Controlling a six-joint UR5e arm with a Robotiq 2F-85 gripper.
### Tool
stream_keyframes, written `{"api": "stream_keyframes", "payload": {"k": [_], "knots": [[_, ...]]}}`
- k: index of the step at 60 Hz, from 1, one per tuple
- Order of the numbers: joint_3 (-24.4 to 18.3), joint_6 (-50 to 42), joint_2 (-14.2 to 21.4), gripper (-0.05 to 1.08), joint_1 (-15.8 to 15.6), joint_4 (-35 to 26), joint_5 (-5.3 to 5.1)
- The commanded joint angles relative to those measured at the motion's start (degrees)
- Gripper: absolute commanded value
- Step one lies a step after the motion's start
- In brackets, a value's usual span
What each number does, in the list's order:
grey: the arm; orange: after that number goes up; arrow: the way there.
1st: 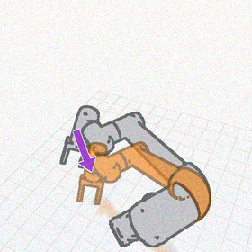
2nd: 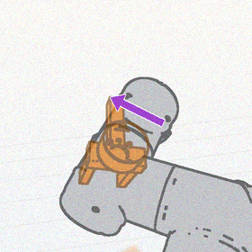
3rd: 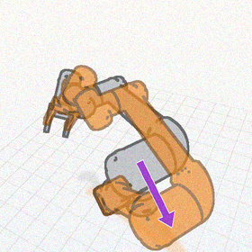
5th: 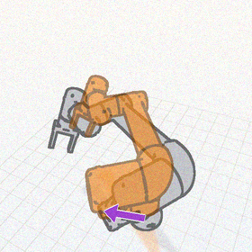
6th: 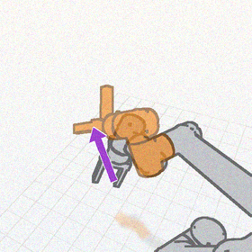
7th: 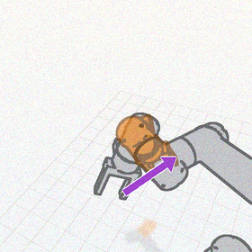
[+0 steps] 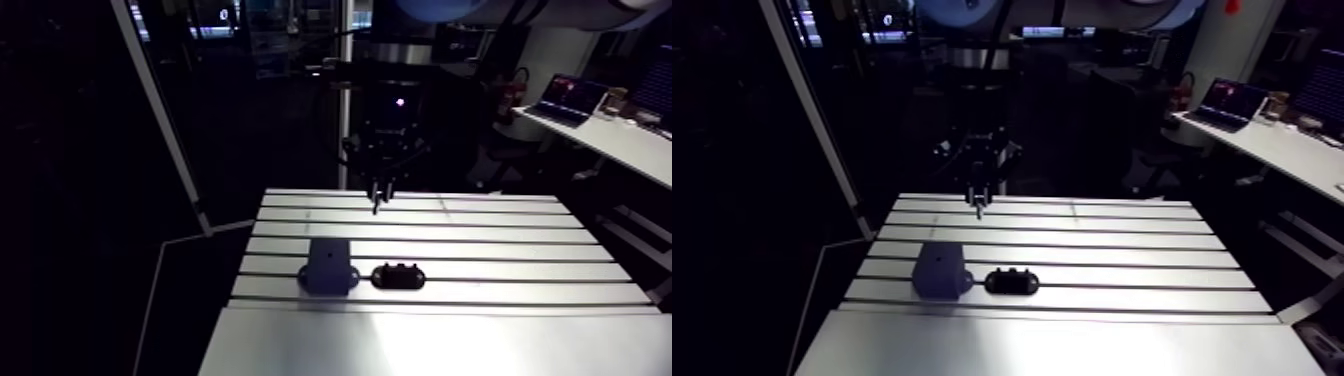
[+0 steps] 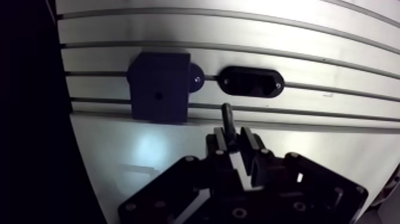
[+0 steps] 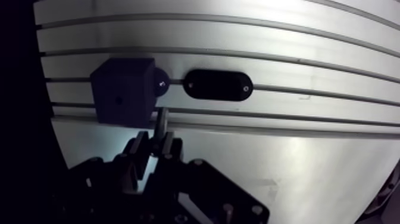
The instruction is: Pick up the M10 bolt and insert it into the hole until fully seated.
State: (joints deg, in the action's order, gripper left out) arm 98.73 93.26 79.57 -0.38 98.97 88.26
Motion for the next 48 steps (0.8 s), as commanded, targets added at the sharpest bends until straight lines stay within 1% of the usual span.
{"api": "stream_keyframes", "payload": {"k": [1, 11, 20, 31, 37, 48], "knots": [[-4.40, -0.49, -1.31, 1.08, -1.82, -9.50, 0.08], [-5.07, -0.40, -2.65, 1.08, -3.24, -10.07, 0.11], [-5.92, -0.40, -5.17, 1.08, -5.88, -10.23, 0.20], [-8.87, -0.40, -7.32, 1.08, -7.65, -12.30, 0.28], [-9.63, -0.31, -7.72, 1.08, -7.88, -13.26, 0.28], [-9.65, -0.06, -7.81, 1.08, -7.97, -13.76, 0.28]]}}
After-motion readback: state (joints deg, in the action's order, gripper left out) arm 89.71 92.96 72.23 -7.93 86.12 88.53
